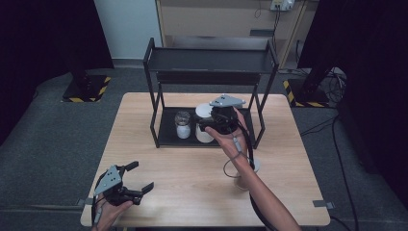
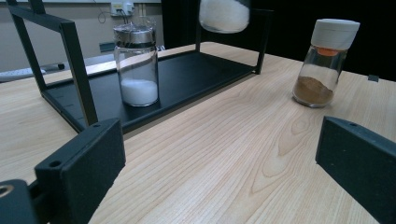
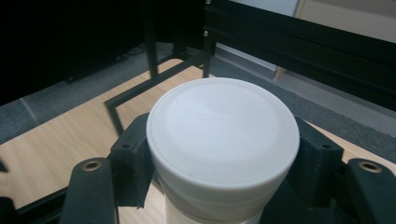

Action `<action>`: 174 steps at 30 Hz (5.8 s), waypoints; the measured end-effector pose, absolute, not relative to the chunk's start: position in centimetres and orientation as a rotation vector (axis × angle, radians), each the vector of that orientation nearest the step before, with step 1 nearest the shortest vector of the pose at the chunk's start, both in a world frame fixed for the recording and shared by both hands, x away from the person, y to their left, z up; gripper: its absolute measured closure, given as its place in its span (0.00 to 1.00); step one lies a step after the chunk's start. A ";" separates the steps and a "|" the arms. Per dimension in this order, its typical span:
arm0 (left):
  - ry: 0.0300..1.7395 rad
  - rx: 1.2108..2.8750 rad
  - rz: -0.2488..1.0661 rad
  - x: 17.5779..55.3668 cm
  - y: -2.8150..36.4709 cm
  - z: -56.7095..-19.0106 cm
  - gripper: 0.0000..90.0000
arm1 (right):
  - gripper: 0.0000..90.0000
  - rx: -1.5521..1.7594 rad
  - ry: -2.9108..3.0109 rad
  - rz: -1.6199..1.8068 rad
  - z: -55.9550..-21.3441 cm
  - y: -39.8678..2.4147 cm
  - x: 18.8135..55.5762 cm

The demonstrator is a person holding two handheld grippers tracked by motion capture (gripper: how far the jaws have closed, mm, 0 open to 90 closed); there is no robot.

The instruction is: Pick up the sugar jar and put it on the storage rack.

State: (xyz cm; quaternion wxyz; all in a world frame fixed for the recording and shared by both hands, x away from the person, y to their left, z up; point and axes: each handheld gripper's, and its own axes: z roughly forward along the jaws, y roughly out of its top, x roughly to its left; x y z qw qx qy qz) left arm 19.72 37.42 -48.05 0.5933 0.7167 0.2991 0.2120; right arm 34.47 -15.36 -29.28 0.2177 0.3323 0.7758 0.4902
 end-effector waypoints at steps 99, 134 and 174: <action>0.676 1.674 0.494 19.8 37.3 -48.0 0.00 | 0.12 1.189 1.815 1.260 -37.8 -9.5 36.5; 0.690 1.673 0.485 19.7 37.4 -48.0 0.01 | 0.08 0.858 2.106 1.504 -28.1 -17.6 32.4; 0.695 1.667 0.483 19.6 37.5 -48.0 0.01 | 0.03 0.632 2.073 1.544 -28.7 -27.0 22.3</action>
